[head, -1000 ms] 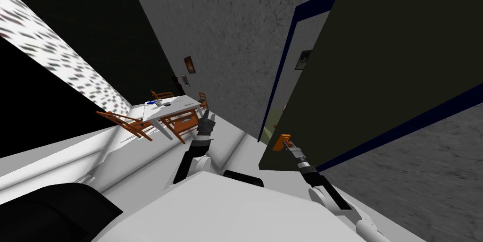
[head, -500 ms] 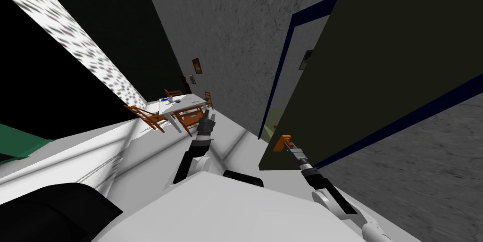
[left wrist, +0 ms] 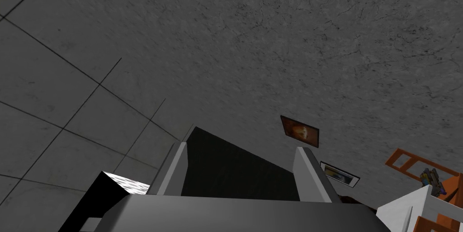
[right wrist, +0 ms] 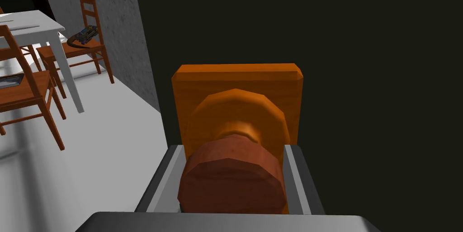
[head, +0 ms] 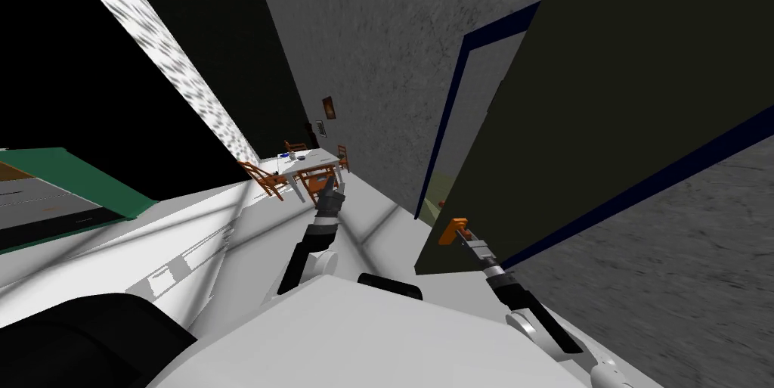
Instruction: Pull the door open
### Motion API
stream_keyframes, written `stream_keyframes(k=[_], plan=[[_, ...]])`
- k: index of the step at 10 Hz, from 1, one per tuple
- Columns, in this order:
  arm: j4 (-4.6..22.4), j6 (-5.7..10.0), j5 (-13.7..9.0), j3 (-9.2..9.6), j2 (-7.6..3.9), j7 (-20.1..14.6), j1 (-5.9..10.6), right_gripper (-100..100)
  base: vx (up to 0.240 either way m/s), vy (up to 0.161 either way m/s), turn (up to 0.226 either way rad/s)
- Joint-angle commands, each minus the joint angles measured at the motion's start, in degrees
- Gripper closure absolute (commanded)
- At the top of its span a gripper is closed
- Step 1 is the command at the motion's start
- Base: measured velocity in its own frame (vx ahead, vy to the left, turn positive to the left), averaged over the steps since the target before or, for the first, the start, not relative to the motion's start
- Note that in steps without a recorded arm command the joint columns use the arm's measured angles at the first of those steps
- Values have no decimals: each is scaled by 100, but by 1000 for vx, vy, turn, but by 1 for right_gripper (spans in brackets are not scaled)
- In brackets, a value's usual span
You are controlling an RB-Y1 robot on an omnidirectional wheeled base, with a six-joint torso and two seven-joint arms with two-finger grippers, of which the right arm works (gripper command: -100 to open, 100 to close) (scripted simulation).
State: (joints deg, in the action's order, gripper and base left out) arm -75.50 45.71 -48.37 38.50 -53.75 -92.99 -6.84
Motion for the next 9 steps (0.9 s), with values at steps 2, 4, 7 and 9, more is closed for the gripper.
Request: stream_keyframes(k=[2, 4, 7, 9], plan=[[12, 135, 57, 110, -87, -120, -14, 100, -185, -145, 126], [13, 131, 70, 142, -86, -124, -21, 100, -114, -78, 76], [82, 296, 145, 262, -181, -269, -14, 100, -159, -87, 144], [118, 382, 180, 315, -233, -342, -6, 100, -205, -99, 119]])
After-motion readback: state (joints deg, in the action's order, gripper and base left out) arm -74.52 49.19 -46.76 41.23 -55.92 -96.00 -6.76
